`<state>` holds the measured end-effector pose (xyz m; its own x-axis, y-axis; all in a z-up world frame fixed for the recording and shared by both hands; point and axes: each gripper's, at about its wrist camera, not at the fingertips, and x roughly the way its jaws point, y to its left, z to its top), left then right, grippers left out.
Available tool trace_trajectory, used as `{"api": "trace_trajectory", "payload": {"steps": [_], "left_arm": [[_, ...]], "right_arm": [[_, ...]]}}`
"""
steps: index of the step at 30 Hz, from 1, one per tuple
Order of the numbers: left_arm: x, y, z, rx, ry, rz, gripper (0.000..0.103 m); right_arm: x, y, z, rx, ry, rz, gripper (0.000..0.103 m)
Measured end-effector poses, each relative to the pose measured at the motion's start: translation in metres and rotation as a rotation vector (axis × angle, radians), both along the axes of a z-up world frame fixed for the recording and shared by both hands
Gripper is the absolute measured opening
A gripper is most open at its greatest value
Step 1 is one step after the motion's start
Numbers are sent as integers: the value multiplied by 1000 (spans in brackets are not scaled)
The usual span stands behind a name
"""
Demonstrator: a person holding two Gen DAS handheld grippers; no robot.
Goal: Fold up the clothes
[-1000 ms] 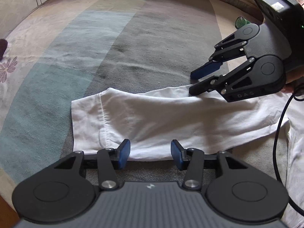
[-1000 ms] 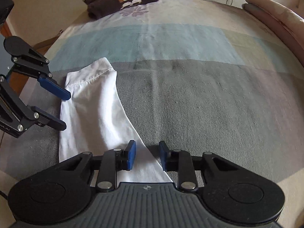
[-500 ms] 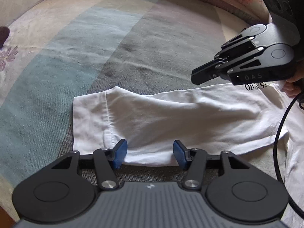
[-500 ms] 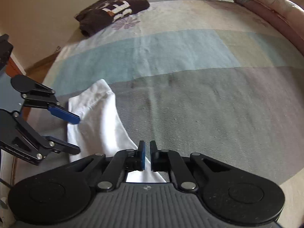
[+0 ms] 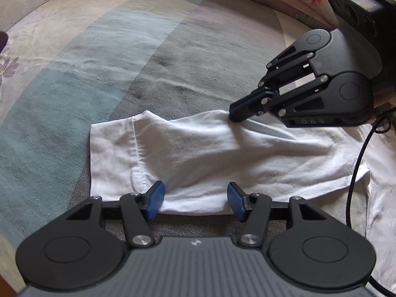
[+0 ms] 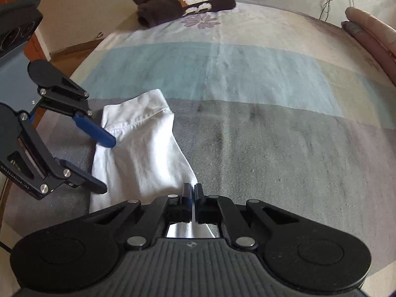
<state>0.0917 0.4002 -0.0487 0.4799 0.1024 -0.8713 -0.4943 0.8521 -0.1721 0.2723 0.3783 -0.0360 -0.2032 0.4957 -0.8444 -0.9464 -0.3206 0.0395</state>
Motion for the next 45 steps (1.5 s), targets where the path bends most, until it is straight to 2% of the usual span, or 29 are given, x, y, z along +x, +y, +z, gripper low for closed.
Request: {"api": "trace_trajectory", "payload": {"steps": [2,5,7,8,11,13,16,18,21,22,25,28,30,32,33,36,38,41,45], "left_arm": [[0,-1,1,-4,5,1,57],[4,-1,9,4,7,-5,57],[11,0,14,17,-28,-32,57],[16,0,15,23,-46,-46,57],[33,4,7,8,-58,-78,58],[38,8,0,13,-40,-78,60],[20,23,-3,75,-4,-3,60],[6,34,-3,63,-1,12,60],[13,32,4,81,110,4,59],[18,28,8,75,112,-11,59],[42,5,21,54,29,-76,61],[76,-28,21,68,-26,-164,61],[92,-44,13,58,-34,-207,62],[100,-55,3,43,-5,-225,62],[100,-59,1,54,2,-227,61],[98,-67,-2,62,18,-227,69],[98,-69,-2,64,29,-225,69],[102,-72,-2,79,53,-233,70],[104,-74,-2,86,70,-236,71]], "right_arm": [[4,1,3,19,-8,-37,5],[13,-9,16,43,37,-113,17],[25,-28,25,68,62,-217,47],[31,-37,29,78,76,-269,51],[43,-74,27,31,118,-416,52],[45,-100,22,-8,112,-480,52],[47,-137,16,-63,58,-538,55],[49,-162,12,-99,23,-578,58],[58,-193,9,-124,-2,-688,65],[61,-203,9,-121,-4,-731,68],[74,-226,6,-102,-25,-888,76],[93,-238,1,-73,-26,-1055,77],[104,-243,3,-36,-29,-1139,77],[115,-248,5,-24,-66,-1191,77],[120,-250,5,-28,-75,-1199,77],[138,-251,0,-45,-52,-1202,77],[142,-245,0,-34,-32,-1168,77],[135,-229,6,3,-58,-1064,77],[125,-211,2,-11,-129,-882,77]]}}
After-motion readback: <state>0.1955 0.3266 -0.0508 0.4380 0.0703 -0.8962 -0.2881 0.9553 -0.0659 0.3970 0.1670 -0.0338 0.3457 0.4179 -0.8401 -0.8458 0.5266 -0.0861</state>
